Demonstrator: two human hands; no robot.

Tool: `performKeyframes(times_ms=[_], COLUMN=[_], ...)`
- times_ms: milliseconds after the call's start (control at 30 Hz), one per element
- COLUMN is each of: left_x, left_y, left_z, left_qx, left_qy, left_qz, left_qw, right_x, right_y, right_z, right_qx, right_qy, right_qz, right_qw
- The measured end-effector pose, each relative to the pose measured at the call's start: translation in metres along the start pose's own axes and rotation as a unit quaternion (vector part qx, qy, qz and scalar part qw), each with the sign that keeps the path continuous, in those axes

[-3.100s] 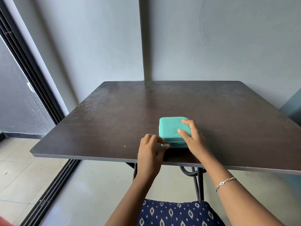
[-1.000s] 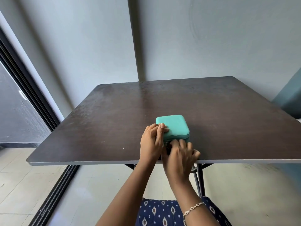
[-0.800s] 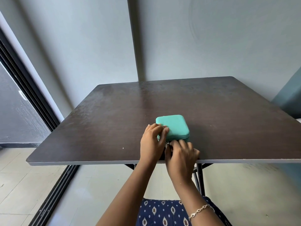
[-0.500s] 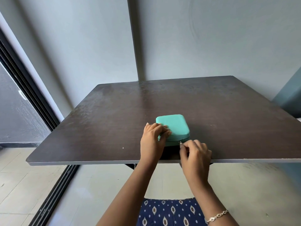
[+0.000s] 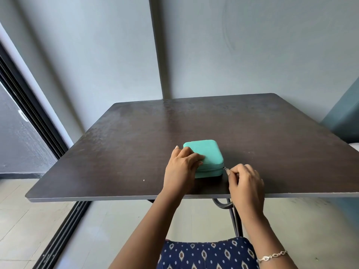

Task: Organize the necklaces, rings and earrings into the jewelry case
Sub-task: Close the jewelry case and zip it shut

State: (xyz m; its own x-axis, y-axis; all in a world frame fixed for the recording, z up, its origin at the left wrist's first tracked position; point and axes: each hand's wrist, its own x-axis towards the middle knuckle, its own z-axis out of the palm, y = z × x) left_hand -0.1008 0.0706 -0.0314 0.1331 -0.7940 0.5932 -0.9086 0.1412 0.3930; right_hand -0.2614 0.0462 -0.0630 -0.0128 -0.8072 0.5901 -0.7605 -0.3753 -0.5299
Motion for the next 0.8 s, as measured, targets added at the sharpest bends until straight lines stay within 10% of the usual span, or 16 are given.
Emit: performKeyframes(times_ms=[800], left_x=[-0.001], left_y=[0.001], left_z=[-0.006], left_qx=[-0.025], left_qy=[-0.035], left_qz=[0.006], left_qw=[0.999], right_x=[0.105], right_y=[-0.001], right_z=[0.034], right_qx=[-0.022], right_qy=[-0.231], right_qz=[0.008], right_qw=[0.973])
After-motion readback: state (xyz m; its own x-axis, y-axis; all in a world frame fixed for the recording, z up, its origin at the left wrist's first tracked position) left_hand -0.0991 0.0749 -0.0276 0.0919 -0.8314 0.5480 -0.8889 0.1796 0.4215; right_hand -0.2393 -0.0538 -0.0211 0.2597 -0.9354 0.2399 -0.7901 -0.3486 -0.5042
